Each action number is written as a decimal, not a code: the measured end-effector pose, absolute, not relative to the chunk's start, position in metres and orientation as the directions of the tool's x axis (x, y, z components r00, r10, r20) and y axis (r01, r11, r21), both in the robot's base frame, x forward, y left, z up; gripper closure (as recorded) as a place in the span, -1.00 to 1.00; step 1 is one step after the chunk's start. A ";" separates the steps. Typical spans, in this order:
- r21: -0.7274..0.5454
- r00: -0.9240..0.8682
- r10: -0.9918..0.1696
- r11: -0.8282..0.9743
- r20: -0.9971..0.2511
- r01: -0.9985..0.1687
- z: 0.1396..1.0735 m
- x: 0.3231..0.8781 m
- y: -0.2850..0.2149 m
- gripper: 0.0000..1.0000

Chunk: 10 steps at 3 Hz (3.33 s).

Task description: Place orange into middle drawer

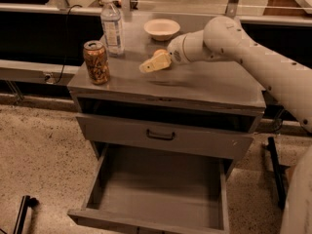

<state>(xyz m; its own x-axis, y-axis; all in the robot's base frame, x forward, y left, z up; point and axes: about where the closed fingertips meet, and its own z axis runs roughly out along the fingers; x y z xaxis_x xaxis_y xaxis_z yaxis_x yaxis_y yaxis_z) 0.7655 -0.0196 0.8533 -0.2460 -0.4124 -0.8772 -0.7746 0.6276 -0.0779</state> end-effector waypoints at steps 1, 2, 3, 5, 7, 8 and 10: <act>-0.069 -0.266 -0.415 0.636 -0.870 -0.768 0.847 0.767 -0.019 -0.65; -0.044 -0.290 -0.402 0.645 -0.868 -0.763 0.838 0.769 -0.022 -0.18; 0.006 -0.296 -0.346 0.640 -0.890 -0.768 0.837 0.769 -0.027 0.28; -0.021 -0.096 -0.182 0.554 -0.979 -0.833 0.912 0.703 -0.060 1.00; -0.164 0.099 -0.201 0.341 -0.975 -0.926 0.924 0.588 -0.067 1.00; -0.165 0.099 -0.201 0.342 -0.975 -0.925 0.923 0.588 -0.067 1.00; -0.161 0.117 -0.135 0.386 -0.984 -0.908 0.866 0.567 -0.045 1.00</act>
Offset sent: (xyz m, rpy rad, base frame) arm 0.0066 -0.0120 -0.0247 0.0181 0.0631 -0.0440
